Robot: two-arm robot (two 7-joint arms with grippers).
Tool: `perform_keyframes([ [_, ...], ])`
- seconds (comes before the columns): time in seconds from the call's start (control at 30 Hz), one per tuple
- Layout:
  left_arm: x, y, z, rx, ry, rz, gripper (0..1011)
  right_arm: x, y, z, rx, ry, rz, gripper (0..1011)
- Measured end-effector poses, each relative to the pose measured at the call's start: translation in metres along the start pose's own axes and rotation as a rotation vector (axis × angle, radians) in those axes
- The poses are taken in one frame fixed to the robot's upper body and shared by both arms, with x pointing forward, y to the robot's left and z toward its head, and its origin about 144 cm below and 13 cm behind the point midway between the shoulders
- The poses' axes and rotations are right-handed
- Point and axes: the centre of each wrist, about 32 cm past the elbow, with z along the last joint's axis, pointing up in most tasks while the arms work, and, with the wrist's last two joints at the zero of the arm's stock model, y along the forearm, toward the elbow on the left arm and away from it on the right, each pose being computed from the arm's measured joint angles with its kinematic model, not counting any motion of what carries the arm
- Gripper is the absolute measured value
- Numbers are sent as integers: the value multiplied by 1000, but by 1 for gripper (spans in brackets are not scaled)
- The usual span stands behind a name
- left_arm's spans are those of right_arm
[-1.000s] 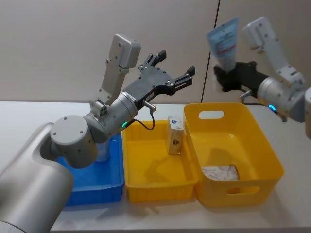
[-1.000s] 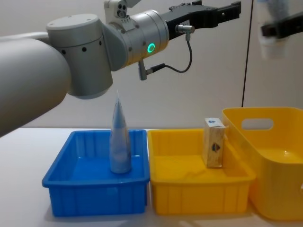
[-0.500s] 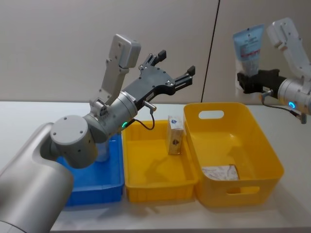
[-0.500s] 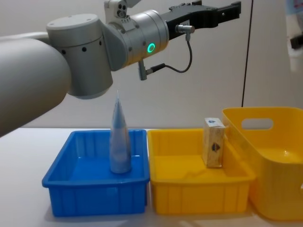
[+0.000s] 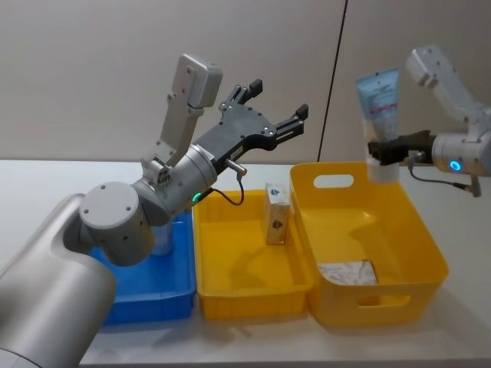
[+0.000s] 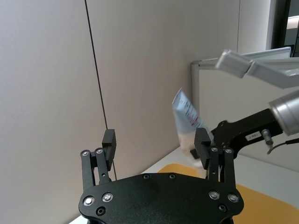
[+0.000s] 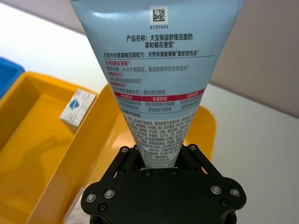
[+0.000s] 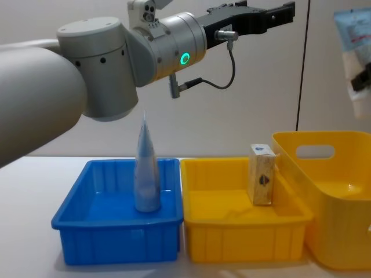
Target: Bimanual collaborative sorting of washing and personal care products
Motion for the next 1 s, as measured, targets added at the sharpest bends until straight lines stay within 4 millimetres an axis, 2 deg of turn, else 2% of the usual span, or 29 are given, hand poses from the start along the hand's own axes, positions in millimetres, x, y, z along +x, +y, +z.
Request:
perform_keyframes([
  [0.53,0,0,0,0,0,0,1001,3,42,12,-237,-19,134,186],
  [1.0,0,0,0,0,0,0,1001,4,39,15,-243,-24,133,179],
])
